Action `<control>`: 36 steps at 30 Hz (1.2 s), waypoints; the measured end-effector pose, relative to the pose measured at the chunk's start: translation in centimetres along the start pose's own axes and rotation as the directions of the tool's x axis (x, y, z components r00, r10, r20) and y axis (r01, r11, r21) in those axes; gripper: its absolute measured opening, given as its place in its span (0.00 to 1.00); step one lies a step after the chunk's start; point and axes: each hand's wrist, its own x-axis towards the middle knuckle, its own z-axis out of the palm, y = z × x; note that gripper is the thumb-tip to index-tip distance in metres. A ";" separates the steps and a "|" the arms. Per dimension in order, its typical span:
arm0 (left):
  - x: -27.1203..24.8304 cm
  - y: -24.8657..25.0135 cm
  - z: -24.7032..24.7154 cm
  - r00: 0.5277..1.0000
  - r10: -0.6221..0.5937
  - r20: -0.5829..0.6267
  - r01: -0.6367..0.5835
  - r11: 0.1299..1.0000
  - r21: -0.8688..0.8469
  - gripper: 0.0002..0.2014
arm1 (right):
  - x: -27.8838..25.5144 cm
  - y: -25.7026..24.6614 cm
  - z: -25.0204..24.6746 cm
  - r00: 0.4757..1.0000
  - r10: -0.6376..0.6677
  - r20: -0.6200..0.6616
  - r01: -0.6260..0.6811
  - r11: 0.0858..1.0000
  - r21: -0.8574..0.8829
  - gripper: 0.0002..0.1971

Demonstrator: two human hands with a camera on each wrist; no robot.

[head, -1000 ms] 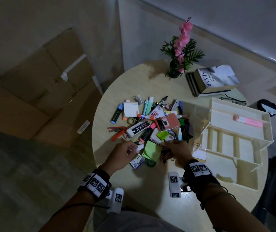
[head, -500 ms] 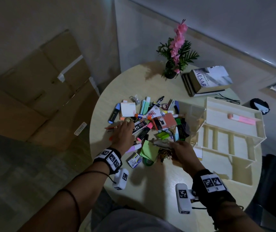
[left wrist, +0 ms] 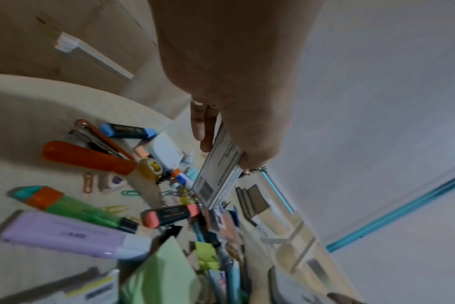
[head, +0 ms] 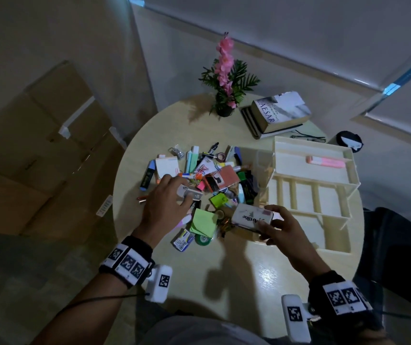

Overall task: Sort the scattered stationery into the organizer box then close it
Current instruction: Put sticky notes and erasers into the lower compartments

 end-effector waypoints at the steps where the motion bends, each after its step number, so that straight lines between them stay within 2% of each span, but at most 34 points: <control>1: -0.1 1.0 -0.4 1.000 0.008 -0.014 -0.008 0.999 -0.034 0.11 | -0.3 0.3 -0.9 1.000 0.011 -0.019 -0.011 1.000 0.020 0.18; 5: -0.5 4.8 -0.7 0.999 -0.020 -0.038 0.012 0.980 -0.198 0.08 | -1.3 2.0 -4.8 0.989 0.062 -0.136 -0.050 0.995 0.089 0.17; 9: -1.2 7.4 1.5 0.977 -0.179 0.116 0.210 0.899 -0.385 0.10 | -1.4 4.4 -9.1 0.953 0.052 -0.299 -0.002 0.986 0.164 0.15; 11: -1.7 8.4 2.9 0.952 -0.226 0.208 0.299 0.837 -0.458 0.13 | -0.8 5.9 -11.3 0.926 0.030 -0.377 0.017 0.993 0.121 0.09; 13: -2.1 9.7 4.0 0.931 -0.238 0.278 0.350 0.799 -0.488 0.09 | 0.1 7.3 -13.2 0.909 0.006 -0.417 0.011 0.999 0.037 0.05; 15: -2.5 11.0 5.0 0.922 -0.237 0.307 0.370 0.775 -0.512 0.11 | 1.2 8.5 -14.5 0.906 -0.017 -0.423 -0.008 0.998 -0.057 0.07; 17: -3.0 12.5 5.9 0.921 -0.242 0.304 0.372 0.779 -0.505 0.05 | 2.1 9.2 -15.2 0.912 -0.034 -0.408 -0.019 0.992 -0.126 0.06; 19: -3.4 13.6 7.1 0.917 -0.265 0.299 0.387 0.779 -0.494 0.04 | 3.1 9.9 -15.6 0.919 -0.059 -0.390 -0.014 0.983 -0.181 0.07; 21: -3.7 14.7 8.2 0.894 -0.308 0.327 0.440 0.744 -0.502 0.03 | 3.9 10.2 -15.9 0.926 -0.093 -0.365 0.007 0.973 -0.229 0.08; 25: -4.3 16.9 10.4 0.850 -0.351 0.393 0.519 0.683 -0.513 0.01 | 4.9 10.5 -16.5 0.927 -0.155 -0.341 0.050 0.953 -0.298 0.18; 29: -4.6 19.4 12.3 0.839 -0.362 0.406 0.540 0.641 -0.545 0.02 | 5.4 10.2 -16.9 0.913 -0.244 -0.328 0.084 0.897 -0.433 0.14; 33: -4.8 21.3 14.7 0.841 -0.364 0.401 0.538 0.648 -0.539 0.04 | 5.6 10.2 -16.1 0.913 -0.299 -0.278 0.132 0.861 -0.492 0.14; 36: -4.8 22.4 16.5 0.853 -0.376 0.363 0.520 0.678 -0.520 0.05 | 5.8 10.5 -15.9 0.907 -0.285 -0.309 0.091 0.852 -0.516 0.08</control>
